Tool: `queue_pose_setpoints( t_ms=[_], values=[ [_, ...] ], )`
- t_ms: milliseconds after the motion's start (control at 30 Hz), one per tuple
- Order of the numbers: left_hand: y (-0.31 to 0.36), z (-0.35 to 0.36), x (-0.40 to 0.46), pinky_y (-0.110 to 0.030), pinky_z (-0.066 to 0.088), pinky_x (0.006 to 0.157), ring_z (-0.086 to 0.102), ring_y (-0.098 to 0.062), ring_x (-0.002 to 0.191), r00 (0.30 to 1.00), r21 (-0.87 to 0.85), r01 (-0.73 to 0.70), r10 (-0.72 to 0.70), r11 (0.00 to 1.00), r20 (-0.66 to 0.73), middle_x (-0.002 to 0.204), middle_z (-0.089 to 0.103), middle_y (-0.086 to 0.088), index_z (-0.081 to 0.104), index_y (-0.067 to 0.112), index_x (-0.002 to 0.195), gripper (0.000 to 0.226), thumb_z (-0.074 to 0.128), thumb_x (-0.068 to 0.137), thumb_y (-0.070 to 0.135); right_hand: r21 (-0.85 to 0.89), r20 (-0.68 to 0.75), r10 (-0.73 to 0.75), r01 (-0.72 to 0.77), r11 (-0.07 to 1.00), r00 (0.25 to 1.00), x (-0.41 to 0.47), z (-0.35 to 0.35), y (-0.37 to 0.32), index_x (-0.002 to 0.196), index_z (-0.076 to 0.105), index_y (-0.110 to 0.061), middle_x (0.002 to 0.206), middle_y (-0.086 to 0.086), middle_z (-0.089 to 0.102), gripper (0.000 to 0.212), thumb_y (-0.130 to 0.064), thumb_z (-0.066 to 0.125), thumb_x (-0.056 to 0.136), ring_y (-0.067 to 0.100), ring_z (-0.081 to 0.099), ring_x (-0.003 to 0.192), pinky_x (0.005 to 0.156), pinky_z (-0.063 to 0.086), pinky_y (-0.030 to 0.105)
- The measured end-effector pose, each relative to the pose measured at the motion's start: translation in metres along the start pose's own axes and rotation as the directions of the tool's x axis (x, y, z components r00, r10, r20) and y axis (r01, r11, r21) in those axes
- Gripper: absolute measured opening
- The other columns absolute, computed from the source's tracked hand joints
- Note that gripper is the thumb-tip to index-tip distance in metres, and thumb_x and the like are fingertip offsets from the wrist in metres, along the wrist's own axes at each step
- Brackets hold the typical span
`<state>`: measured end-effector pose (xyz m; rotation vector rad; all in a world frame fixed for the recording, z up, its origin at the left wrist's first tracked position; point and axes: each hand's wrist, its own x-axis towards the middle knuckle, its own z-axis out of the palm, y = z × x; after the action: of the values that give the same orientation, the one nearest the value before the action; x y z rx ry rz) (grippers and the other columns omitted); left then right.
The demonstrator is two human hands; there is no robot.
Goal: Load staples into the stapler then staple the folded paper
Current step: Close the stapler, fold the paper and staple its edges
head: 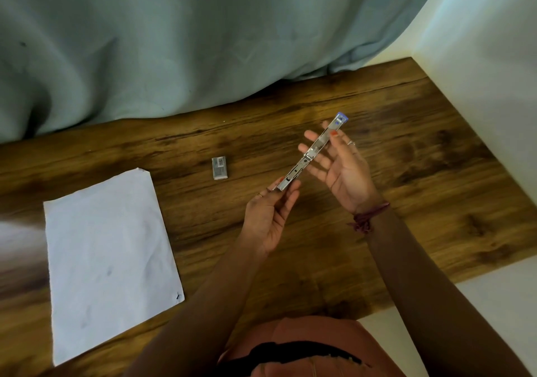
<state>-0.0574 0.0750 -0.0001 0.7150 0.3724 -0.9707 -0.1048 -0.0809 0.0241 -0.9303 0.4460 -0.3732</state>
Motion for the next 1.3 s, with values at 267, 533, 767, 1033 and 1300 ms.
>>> queue_pose_setpoints(
  t_ms=[267, 533, 767, 1033, 1300],
  values=[
    [0.006, -0.003, -0.001, -0.021, 0.057, 0.063, 0.073, -0.016, 0.082, 0.999, 0.049, -0.014, 0.016, 0.999, -0.036, 0.094, 0.074, -0.015, 0.064, -0.001, 0.104, 0.017, 0.059, 0.089, 0.003, 0.119, 0.056, -0.053, 0.046, 0.992, 0.997, 0.004, -0.018, 0.001, 0.136, 0.042, -0.013, 0.131, 0.008, 0.06, 0.037, -0.022, 0.038, 0.1, 0.027, 0.055, 0.123, 0.094, 0.05, 0.041],
    [0.011, 0.0, -0.005, -0.022, 0.059, 0.066, 0.073, -0.017, 0.079, 0.998, 0.061, -0.035, 0.038, 0.998, -0.051, 0.09, 0.074, -0.016, 0.065, -0.002, 0.101, 0.016, 0.06, 0.089, 0.007, 0.011, 0.047, -0.085, 0.085, 0.996, 0.995, 0.003, -0.024, 0.005, 0.123, 0.057, -0.016, 0.112, 0.001, 0.07, 0.03, -0.016, 0.048, 0.094, 0.019, 0.063, 0.11, 0.09, 0.052, 0.034],
    [0.014, -0.003, -0.004, -0.028, 0.059, 0.077, 0.072, -0.022, 0.092, 0.994, 0.003, -0.101, 0.101, 0.995, -0.033, 0.101, 0.072, -0.02, 0.06, -0.001, 0.108, 0.018, 0.051, 0.094, 0.006, -0.067, 0.038, -0.117, 0.119, 0.991, 0.992, 0.005, -0.023, 0.008, 0.122, 0.057, -0.015, 0.114, 0.005, 0.064, 0.029, -0.015, 0.048, 0.095, 0.018, 0.063, 0.109, 0.089, 0.052, 0.034],
    [0.015, -0.005, 0.003, -0.024, 0.056, 0.077, 0.068, -0.022, 0.104, 0.971, 0.189, -0.236, 0.239, 0.953, 0.004, 0.111, 0.07, -0.015, 0.062, 0.003, 0.111, 0.022, 0.059, 0.091, 0.011, -0.536, 0.14, -0.101, 0.161, 0.828, 0.985, -0.001, -0.018, 0.015, 0.124, 0.055, -0.029, 0.126, 0.016, 0.057, 0.03, -0.016, 0.046, 0.098, 0.015, 0.061, 0.109, 0.09, 0.052, 0.033],
    [0.014, -0.007, 0.008, -0.023, 0.056, 0.076, 0.069, -0.017, 0.101, 0.965, 0.275, -0.26, 0.258, 0.926, 0.042, 0.103, 0.074, -0.007, 0.065, 0.008, 0.108, 0.022, 0.063, 0.087, 0.011, -0.777, 0.264, -0.016, 0.223, 0.588, 0.964, -0.003, -0.01, 0.022, 0.132, 0.052, -0.009, 0.124, 0.013, 0.056, 0.037, -0.019, 0.048, 0.097, 0.022, 0.058, 0.113, 0.096, 0.049, 0.044]
  ],
)
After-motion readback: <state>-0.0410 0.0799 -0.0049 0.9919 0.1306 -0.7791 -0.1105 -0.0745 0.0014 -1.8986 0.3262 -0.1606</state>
